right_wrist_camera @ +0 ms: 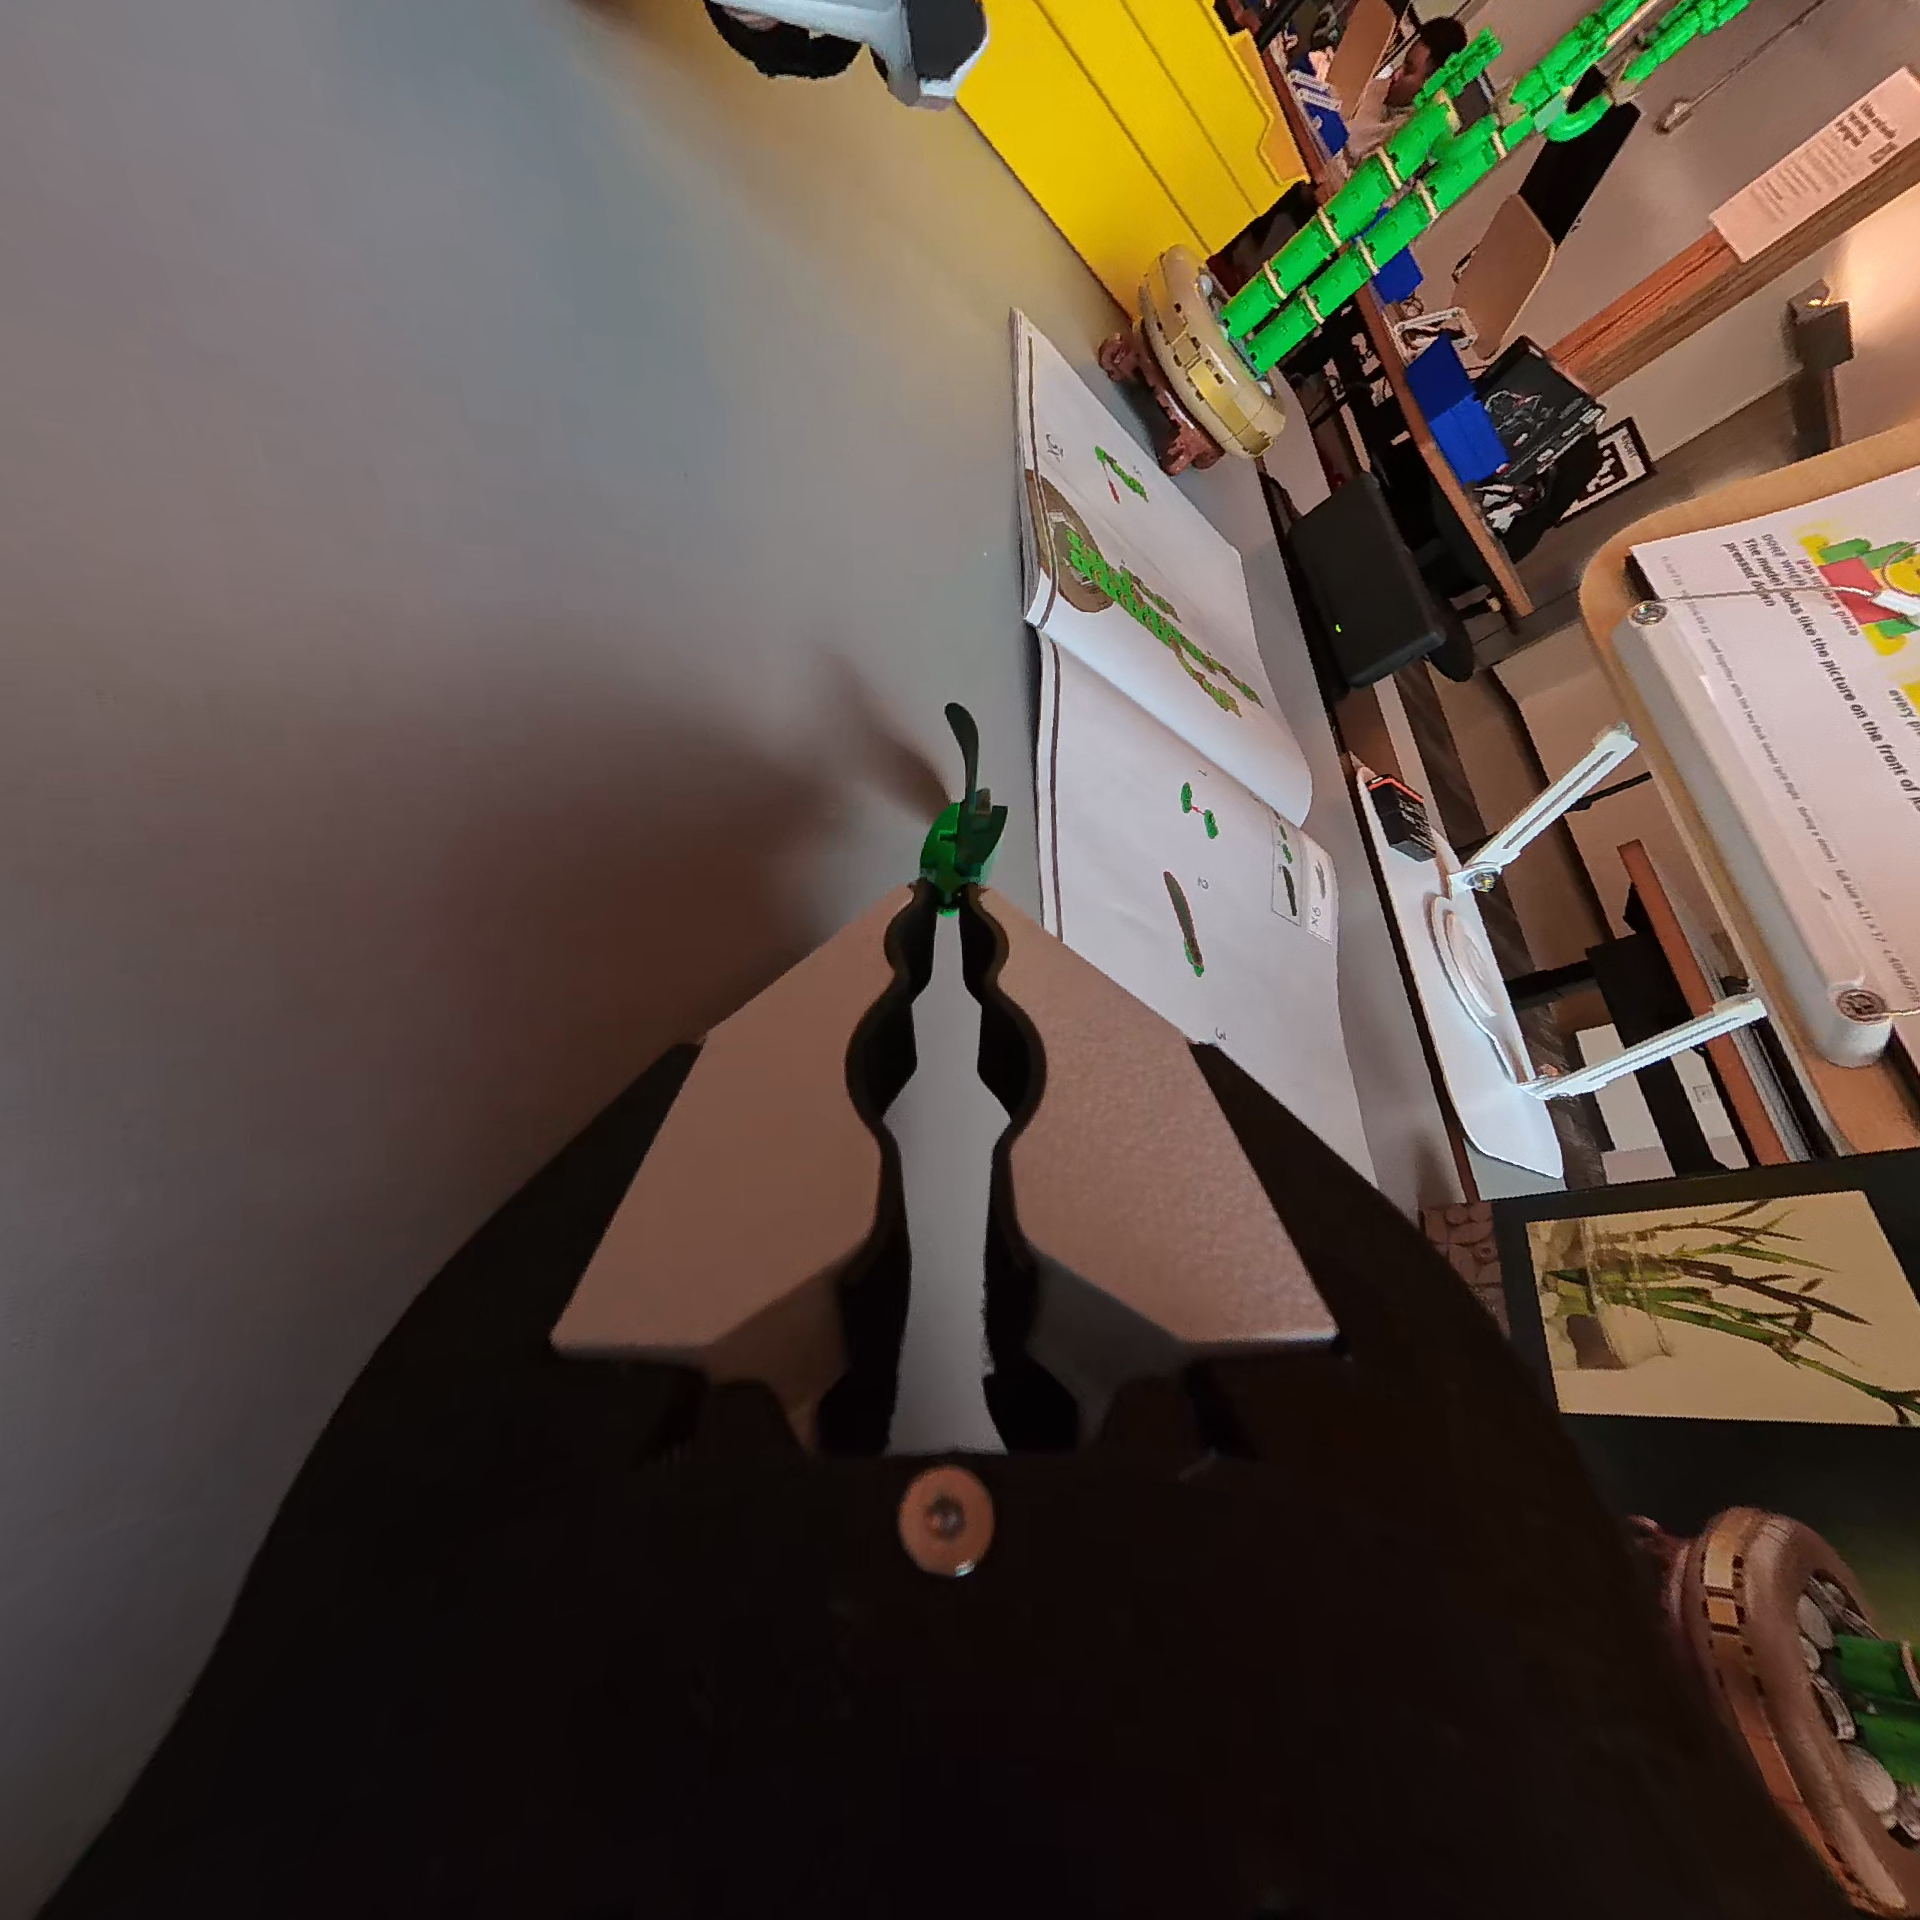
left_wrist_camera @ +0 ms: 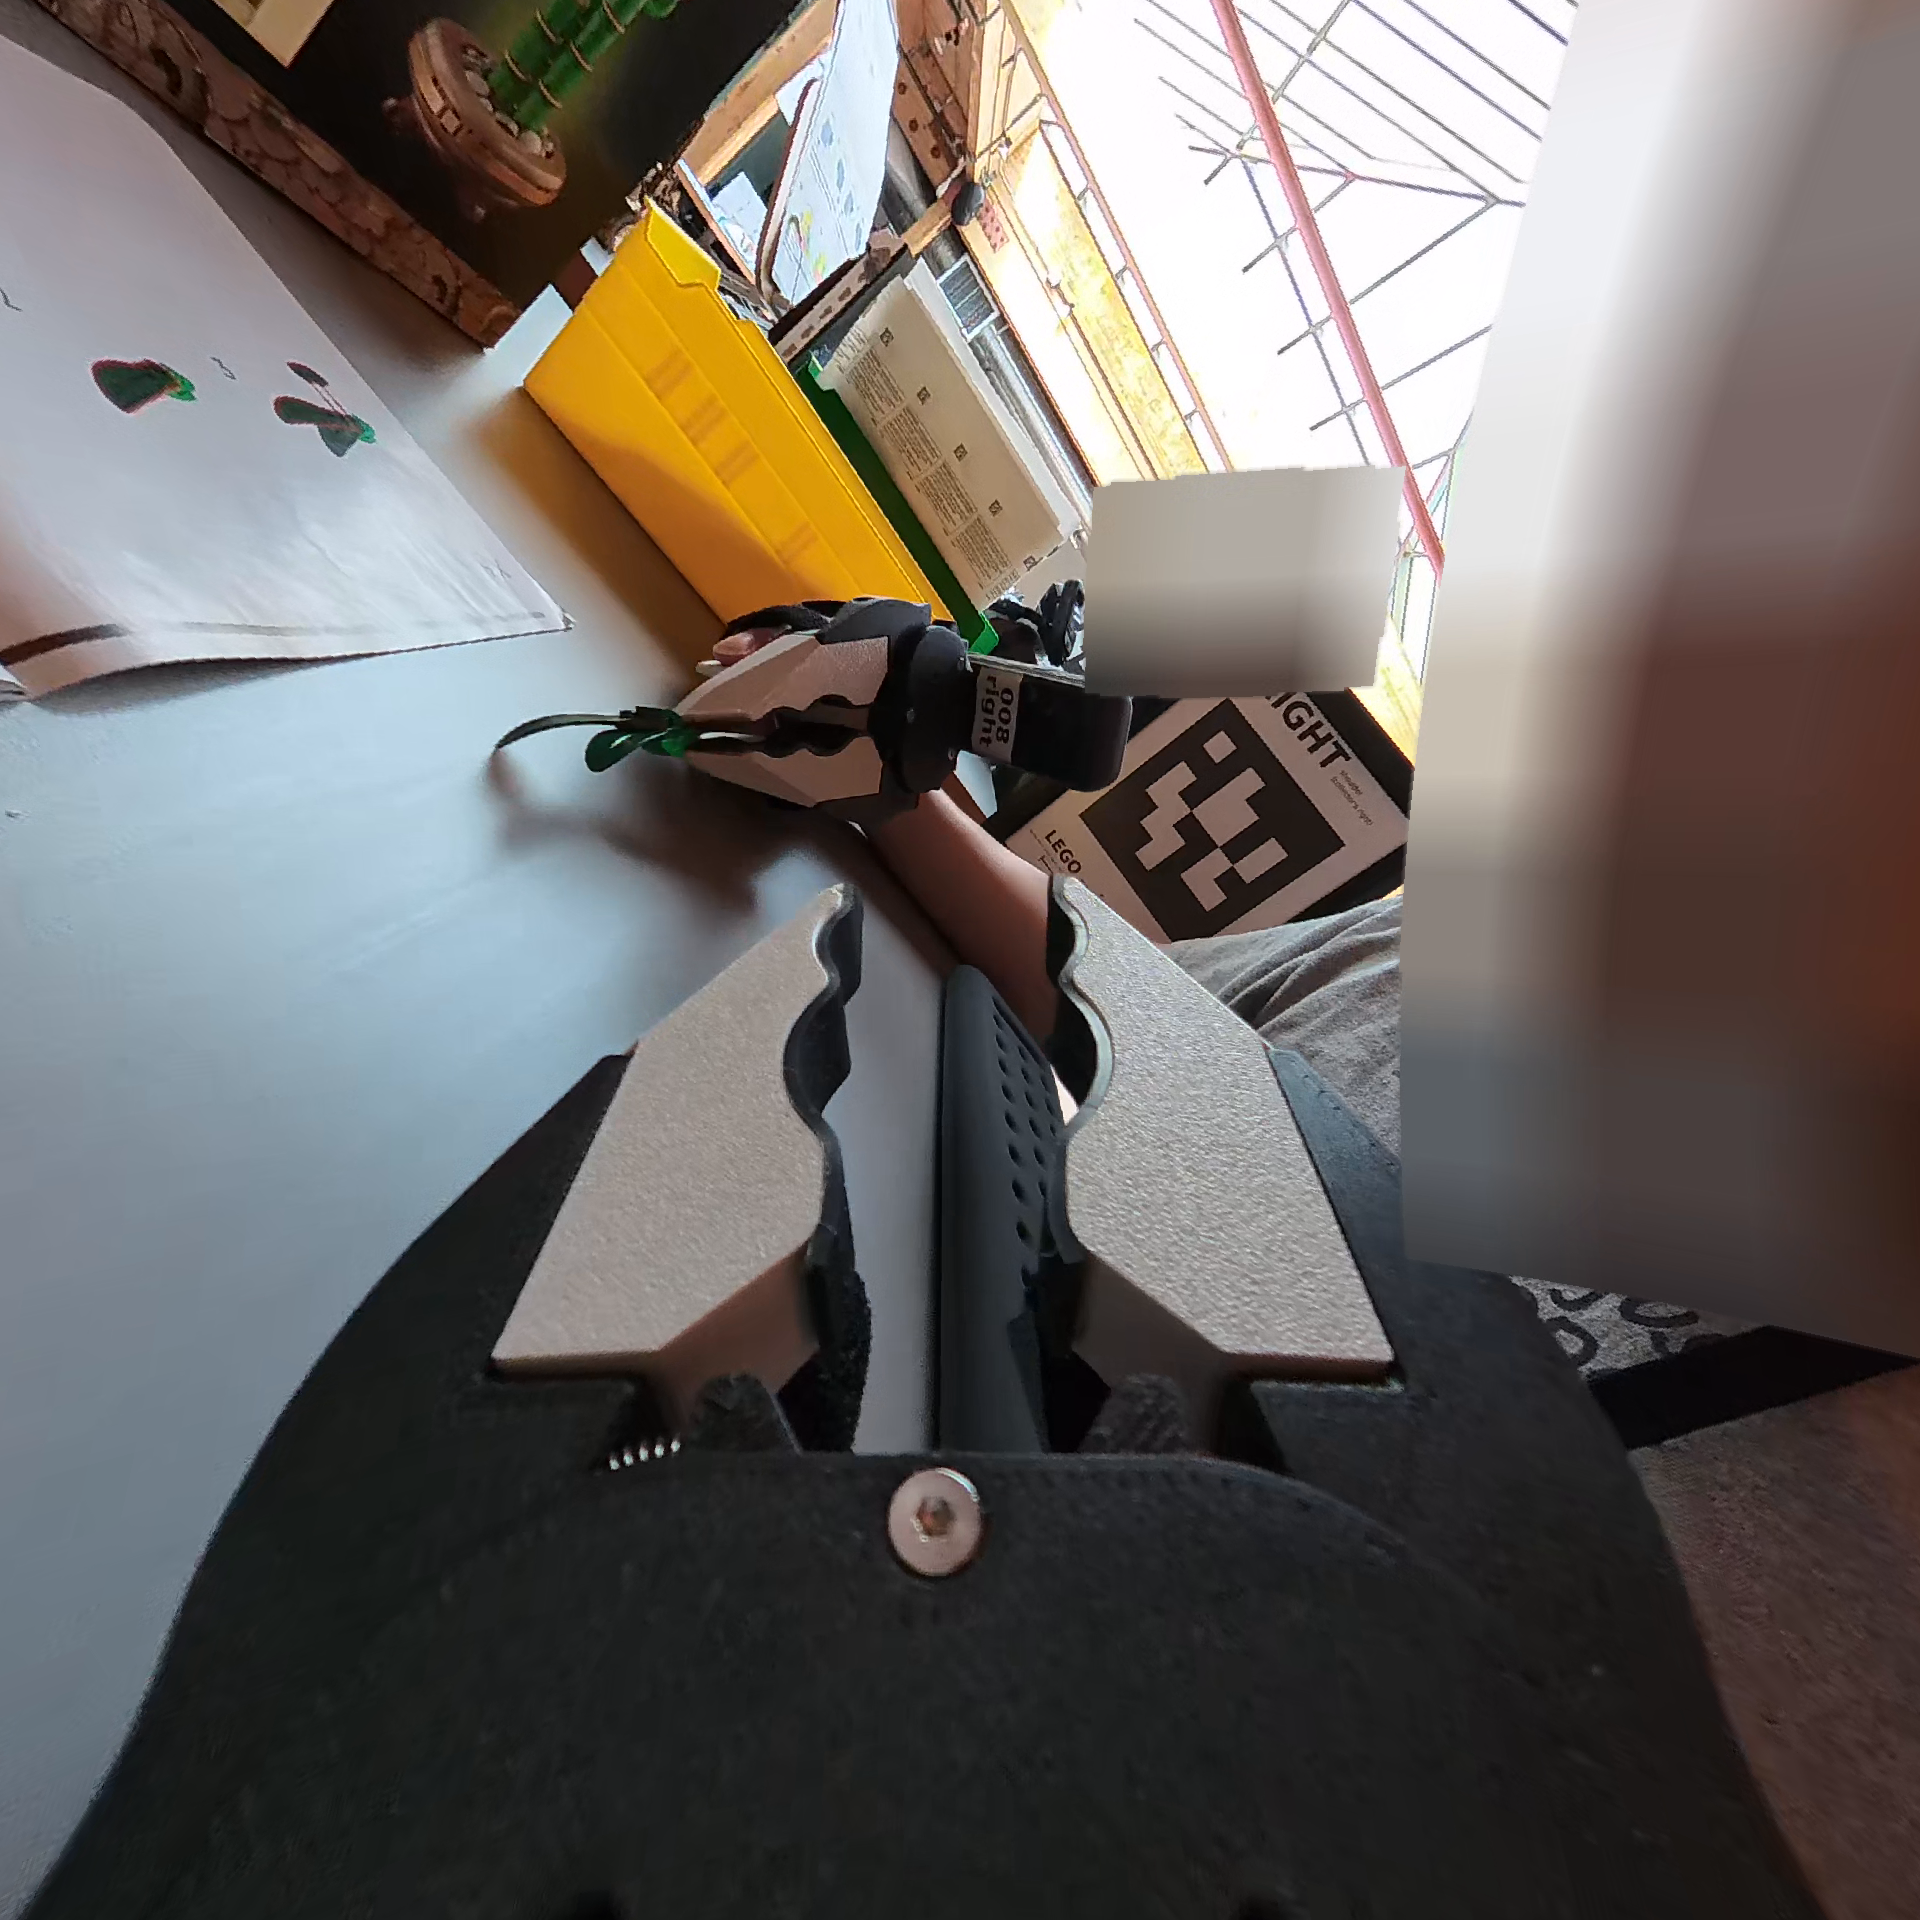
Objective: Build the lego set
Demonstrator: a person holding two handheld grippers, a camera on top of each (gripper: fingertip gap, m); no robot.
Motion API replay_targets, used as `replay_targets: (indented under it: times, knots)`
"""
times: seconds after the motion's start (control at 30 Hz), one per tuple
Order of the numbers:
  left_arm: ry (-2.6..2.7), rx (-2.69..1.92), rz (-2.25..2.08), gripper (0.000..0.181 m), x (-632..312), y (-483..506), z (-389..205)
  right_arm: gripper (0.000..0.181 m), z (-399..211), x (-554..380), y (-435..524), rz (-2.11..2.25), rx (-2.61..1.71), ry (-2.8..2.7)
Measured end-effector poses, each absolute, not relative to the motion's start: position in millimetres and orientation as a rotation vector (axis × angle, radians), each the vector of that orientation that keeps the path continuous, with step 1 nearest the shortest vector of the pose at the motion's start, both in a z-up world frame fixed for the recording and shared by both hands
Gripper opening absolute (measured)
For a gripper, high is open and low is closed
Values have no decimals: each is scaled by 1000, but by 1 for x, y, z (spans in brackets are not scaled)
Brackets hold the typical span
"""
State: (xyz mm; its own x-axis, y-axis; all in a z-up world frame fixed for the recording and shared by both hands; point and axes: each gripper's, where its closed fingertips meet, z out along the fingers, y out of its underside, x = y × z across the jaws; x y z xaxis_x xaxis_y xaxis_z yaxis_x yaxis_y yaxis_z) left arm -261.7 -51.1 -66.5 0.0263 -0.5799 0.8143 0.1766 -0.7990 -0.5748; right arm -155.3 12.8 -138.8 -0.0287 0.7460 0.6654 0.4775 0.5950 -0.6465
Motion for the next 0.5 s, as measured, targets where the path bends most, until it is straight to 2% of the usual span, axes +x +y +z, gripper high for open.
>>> replay_targets:
  times: [0.27,0.5]
  knots:
    - [405,-1782,-1850,34,-260,-51,-69,3,-141,-155,13,281,-1030,-1691]
    - [406,-1771,-1858,34,-260,-52,-66,3,-117,-147,33,313,-1086,-1500]
